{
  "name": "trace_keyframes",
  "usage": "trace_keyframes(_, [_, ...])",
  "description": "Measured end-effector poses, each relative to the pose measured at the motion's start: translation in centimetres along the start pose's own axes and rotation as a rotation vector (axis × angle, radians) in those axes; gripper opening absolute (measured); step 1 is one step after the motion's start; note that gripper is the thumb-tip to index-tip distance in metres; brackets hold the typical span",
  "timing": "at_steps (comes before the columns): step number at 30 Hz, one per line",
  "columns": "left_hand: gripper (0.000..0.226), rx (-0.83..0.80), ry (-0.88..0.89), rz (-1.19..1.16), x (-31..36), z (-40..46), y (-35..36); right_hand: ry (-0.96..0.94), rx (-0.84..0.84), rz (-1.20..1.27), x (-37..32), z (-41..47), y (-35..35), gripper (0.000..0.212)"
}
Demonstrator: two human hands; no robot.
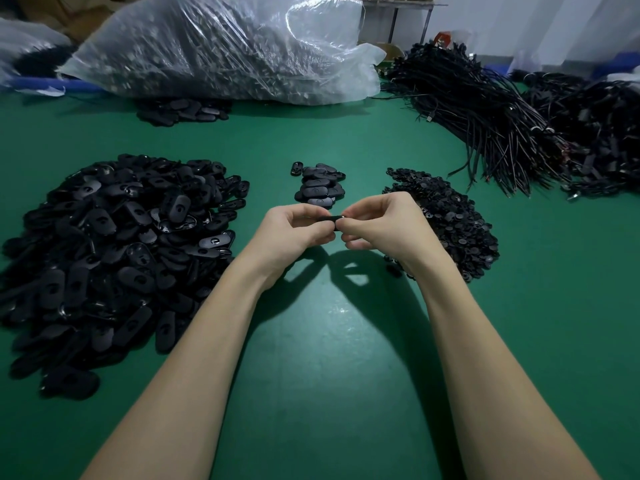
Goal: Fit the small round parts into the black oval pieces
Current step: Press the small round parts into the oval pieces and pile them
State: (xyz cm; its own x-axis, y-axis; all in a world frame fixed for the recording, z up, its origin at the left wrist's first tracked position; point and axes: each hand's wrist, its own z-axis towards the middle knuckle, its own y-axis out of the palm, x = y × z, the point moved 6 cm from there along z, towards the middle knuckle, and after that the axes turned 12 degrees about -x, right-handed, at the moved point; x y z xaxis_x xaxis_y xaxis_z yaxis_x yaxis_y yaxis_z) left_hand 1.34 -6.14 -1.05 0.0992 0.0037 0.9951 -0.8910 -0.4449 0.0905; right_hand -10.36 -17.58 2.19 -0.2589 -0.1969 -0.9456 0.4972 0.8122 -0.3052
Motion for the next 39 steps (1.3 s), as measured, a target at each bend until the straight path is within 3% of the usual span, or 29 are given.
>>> trace_keyframes(14, [0.011, -0.005, -0.037, 0.075, -0.5, 0.1, -0.4, -0.017, 0.022, -0.145, 0.6, 0.4, 0.2, 0.009])
trace_keyframes(24, [0.01, -0.004, -0.025, 0.075, -0.5, 0.1, -0.5, -0.005, 0.014, -0.067, 1.2, 0.7, 0.3, 0.008])
trace_keyframes(34, [0.013, 0.086, -0.035, 0.231, -0.3, 0.3, 0.0, -0.022, 0.076, -0.16, 1.2, 0.6, 0.7, 0.007])
trace_keyframes(39, [0.012, 0.124, -0.013, 0.137, -0.3, 0.1, -0.2, -0.06, 0.044, -0.126, 1.0, 0.7, 0.8, 0.01])
